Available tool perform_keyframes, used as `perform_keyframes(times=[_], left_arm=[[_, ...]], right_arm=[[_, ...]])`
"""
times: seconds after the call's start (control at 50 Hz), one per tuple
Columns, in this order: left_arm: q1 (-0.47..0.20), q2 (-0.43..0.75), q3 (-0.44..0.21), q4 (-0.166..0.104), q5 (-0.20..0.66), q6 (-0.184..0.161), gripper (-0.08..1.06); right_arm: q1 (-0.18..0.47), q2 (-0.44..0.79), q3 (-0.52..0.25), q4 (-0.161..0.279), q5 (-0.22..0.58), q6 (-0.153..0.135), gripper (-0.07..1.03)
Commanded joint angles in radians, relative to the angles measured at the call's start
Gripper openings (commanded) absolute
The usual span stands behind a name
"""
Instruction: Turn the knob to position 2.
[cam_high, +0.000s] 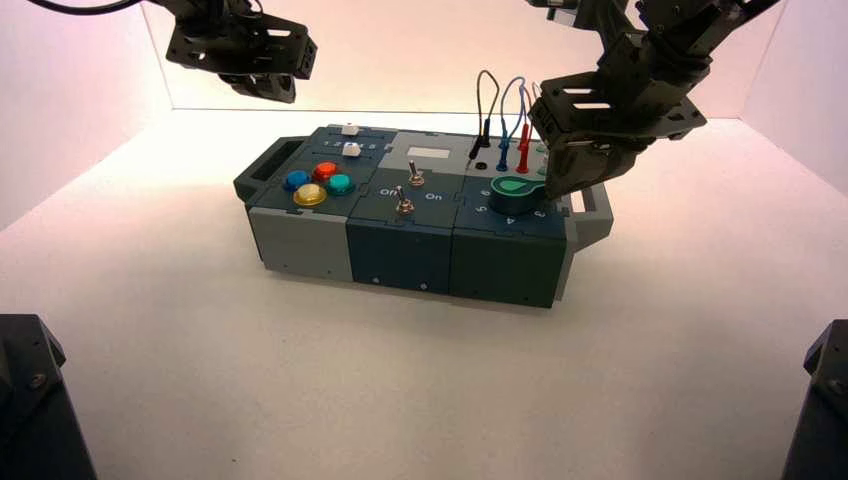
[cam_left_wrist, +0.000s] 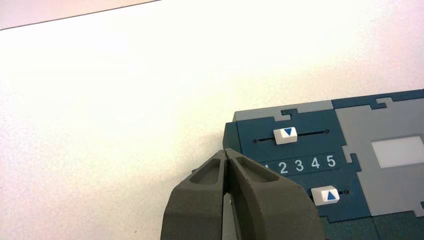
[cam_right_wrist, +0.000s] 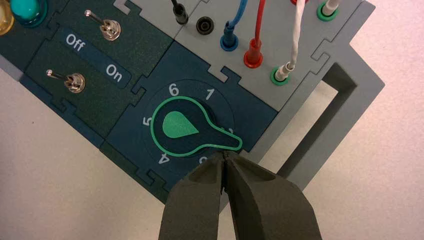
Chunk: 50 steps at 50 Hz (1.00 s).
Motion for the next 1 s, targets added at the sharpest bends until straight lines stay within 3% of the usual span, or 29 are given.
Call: perform_keyframes(times=[0.02,0.6,1.0], left_arm=[[0.003,-0.014,-0.028,0.0,-0.003,-0.002,-0.03],[0.003,-0.012,-0.029,0.0,-0.003,-0.002,-0.03],[0.003,-0.012,-0.031,0.0,-0.003,-0.002,-0.03]], right_arm=[[-0.017,-0.009,-0.028,-0.006,-0.003,0.0,-0.02],[-0.02,-0.015,-0.025,-0.011,0.028,0.0,-0.02],[-0.018,-0.12,-0.029,-0.009,0.071,0.0,-0.02]])
